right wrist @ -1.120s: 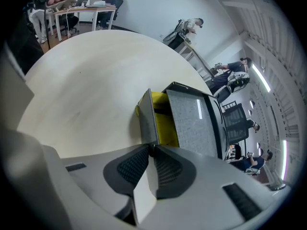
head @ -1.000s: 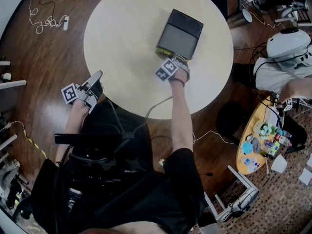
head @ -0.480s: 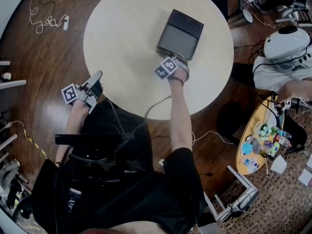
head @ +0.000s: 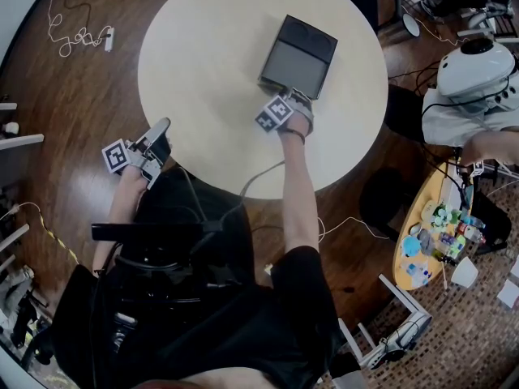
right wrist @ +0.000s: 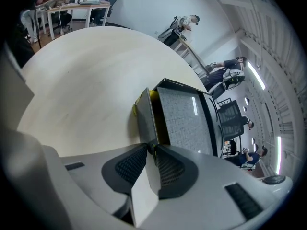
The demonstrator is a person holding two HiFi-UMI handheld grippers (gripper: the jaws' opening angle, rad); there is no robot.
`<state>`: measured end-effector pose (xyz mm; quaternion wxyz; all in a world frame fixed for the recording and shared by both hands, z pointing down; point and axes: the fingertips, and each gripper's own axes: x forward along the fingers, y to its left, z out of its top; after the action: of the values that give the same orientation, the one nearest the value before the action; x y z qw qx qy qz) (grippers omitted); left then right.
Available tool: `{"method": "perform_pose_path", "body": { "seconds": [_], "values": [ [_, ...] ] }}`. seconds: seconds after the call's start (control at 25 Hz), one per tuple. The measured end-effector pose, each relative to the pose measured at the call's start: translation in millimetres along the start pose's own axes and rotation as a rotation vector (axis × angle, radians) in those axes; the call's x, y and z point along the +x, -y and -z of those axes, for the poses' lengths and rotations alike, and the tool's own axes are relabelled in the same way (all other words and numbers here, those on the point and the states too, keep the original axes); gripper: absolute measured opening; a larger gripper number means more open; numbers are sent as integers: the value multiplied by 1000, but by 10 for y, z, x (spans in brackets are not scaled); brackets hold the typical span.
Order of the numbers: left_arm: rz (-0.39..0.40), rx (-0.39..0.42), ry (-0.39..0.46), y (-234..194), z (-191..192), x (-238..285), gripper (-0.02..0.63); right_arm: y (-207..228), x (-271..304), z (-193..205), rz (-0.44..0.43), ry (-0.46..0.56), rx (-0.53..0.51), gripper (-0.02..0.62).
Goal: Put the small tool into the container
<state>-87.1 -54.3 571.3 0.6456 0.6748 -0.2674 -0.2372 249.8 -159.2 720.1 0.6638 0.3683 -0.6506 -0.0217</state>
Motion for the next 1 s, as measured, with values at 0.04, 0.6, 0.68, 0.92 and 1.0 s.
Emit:
{"method": "perform_pose_path", "body": {
  "seconds": [0.04, 0.6, 0.68, 0.92, 1.0],
  "values": [
    [0, 2, -1, 0, 4, 0, 20, 8, -16, 6, 12, -2, -3, 77],
    [6, 20, -19, 31, 221, 63, 20, 132, -706, 84, 27, 231, 383, 129],
    [3, 20, -23, 46, 303, 73, 20, 144, -912, 12, -16, 345, 492, 117],
    [-6, 36, -41, 62, 512, 36, 20, 100, -1311, -72, -175, 610, 775, 32],
    [-12, 47, -48, 85, 542, -15, 20, 73, -1422, -57, -222, 683, 869, 12]
  ]
}}
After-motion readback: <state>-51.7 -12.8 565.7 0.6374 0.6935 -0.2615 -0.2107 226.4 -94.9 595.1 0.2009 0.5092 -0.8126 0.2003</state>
